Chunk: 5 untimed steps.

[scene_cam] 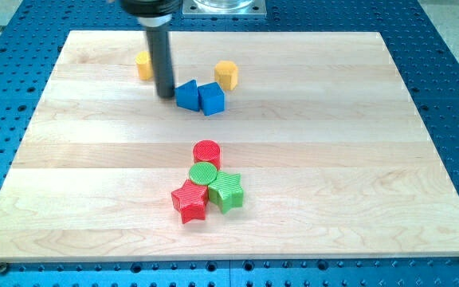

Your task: Place your arm at the right of the green star

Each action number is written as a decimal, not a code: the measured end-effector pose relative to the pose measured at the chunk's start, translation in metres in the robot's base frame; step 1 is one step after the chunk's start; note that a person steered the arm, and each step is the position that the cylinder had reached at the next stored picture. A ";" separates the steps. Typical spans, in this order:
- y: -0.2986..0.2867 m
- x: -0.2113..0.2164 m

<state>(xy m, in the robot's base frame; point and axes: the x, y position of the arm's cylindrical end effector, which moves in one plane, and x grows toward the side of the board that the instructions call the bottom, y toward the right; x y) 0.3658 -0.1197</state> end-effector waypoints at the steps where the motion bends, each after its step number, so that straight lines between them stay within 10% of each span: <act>1: 0.000 0.053; 3: 0.191 0.066; 5: 0.186 0.198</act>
<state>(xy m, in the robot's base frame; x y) 0.5640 0.0667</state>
